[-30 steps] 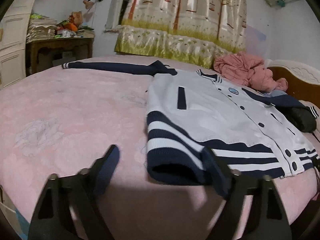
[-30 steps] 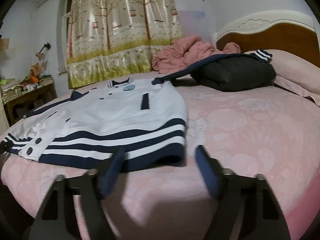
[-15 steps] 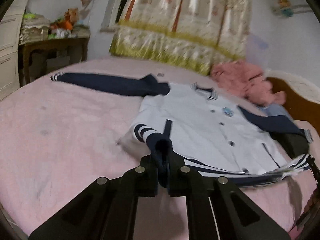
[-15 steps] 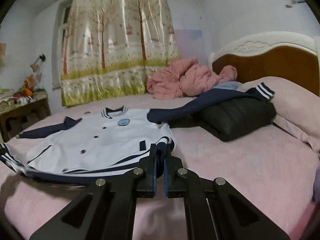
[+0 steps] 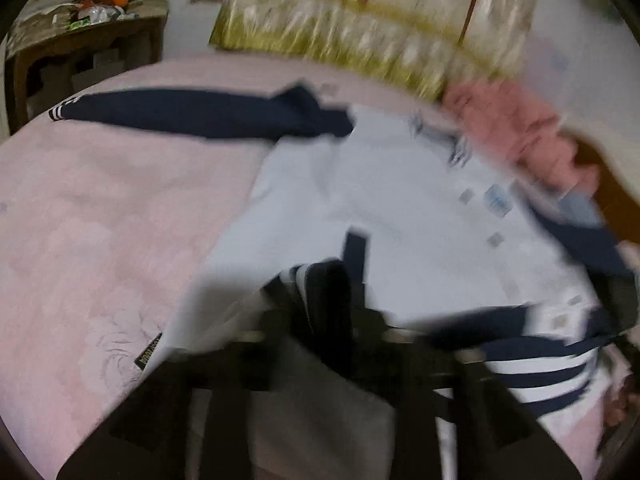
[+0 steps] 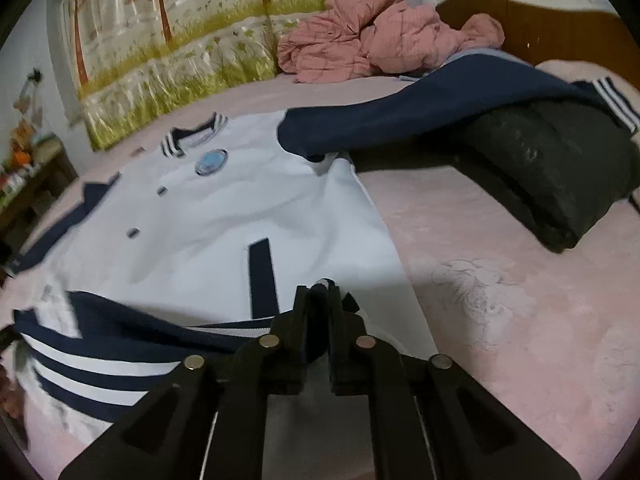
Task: Fold large clothes
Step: 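Lift the hem with both tools and fold it toward the collar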
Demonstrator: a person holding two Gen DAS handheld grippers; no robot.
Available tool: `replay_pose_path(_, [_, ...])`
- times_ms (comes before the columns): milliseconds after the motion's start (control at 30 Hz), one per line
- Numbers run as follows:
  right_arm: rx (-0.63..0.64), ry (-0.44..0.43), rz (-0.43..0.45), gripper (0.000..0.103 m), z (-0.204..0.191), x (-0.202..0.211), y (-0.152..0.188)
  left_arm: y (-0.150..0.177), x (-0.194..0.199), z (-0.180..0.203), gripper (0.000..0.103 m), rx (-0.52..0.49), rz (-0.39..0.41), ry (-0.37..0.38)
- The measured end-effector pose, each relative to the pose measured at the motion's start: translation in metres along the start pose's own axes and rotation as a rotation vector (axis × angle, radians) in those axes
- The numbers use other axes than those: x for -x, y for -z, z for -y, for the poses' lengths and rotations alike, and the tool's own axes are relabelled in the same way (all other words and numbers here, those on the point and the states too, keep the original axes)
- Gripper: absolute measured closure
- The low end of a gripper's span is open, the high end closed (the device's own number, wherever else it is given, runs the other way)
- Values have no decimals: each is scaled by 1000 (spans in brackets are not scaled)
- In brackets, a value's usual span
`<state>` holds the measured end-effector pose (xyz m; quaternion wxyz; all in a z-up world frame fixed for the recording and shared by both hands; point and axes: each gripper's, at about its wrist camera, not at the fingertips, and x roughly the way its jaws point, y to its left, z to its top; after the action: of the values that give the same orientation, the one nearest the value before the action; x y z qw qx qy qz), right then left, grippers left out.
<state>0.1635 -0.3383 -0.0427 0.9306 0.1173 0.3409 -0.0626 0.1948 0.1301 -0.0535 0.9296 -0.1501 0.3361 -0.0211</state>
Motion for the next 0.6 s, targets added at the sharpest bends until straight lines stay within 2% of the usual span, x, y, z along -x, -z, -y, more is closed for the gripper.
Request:
replay_pose_path(33, [12,31,51,42,3,15,1,2,18,-6,7,19,65,-7])
replay_pose_path(67, [22,53,99,17,3,29,6,4,32,-9,1,29,121,-20])
replay_pose_path(100, [32,69,174,11,8,49,11,6,47,-13,1,29,170,-12])
replay_pose_path(167, [29,53,219,10,17,72,16,11,67,-19,0,7,178,44])
replay_pose_path(267, [-52,-34,155,10,39,86,21,18,68,-25,0,19,63,68])
replay_pose_path(367, [-137,-113,68,10,57,78,28,25,49,-32,0,71,-59,69])
replay_pose_path(433, [-124,-74,-32,10,56,57,33,30,34,-42,0,119,-89,42])
replay_pose_path(467, [-90,-35,-134,10,54,40,37,32,27,-43,1,138,-104,37])
replay_pose_path(500, [-53,-19,-158,10,51,31,41,31,26,-46,1,152,-107,39])
replay_pose_path(567, [-14,-13,-113,10,45,32,42,31,33,-42,1,147,-77,52])
replay_pose_path(600, [-15,-29,-111,10,44,30,40,31,30,-40,1,137,-90,49])
